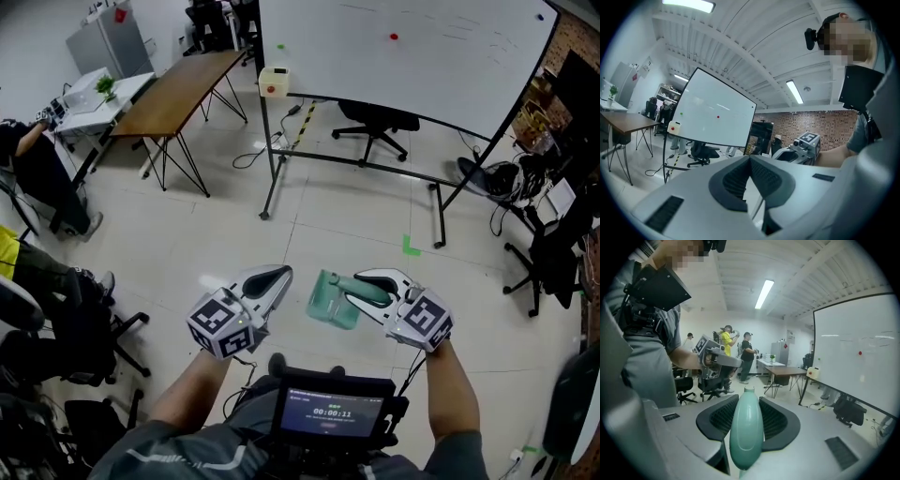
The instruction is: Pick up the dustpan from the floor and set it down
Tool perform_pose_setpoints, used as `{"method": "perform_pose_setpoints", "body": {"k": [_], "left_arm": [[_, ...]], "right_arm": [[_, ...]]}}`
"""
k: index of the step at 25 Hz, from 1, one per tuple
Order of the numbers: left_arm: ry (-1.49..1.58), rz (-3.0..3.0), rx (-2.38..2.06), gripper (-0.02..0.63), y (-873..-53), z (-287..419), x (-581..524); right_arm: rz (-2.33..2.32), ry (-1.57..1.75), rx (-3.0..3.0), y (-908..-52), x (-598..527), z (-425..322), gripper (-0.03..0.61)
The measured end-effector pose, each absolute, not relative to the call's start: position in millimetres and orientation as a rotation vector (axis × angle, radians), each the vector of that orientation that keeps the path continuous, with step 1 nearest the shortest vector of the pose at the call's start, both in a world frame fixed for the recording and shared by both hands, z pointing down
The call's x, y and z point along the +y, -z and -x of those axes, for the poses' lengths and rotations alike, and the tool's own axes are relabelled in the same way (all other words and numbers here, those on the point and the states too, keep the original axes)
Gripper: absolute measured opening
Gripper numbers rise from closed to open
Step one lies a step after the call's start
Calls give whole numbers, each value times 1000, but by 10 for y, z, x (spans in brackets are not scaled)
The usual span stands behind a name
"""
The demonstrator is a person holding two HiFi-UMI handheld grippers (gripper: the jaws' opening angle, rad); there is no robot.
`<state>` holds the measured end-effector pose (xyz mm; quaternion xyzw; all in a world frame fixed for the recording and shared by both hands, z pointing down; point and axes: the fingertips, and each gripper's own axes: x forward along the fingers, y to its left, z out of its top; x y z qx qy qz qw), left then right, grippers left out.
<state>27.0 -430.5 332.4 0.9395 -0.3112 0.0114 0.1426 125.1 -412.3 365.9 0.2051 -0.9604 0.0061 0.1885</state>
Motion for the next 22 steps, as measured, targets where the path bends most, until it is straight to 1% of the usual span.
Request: {"method": "perform_pose_setpoints", "body": {"k": [6, 10, 17, 22], "left_arm": [[-63, -2682, -867, 15, -3846, -341, -4590], [-101, -2625, -868, 15, -4404, -403, -4819], [-230, -2627, -918, 17, -5708, -420, -5107], [-295, -2558, -897, 17, -6647, -561, -5246]], "right_arm": [[-555, -66, -2684, -4184, -4374, -1263, 158], [-534, -83, -2653, -4724, -4545, -1279, 158], [-502, -149, -2583, -6252, -4828, -1256, 158], [-494, -190, -2566, -7232, -4942, -1376, 158]]}}
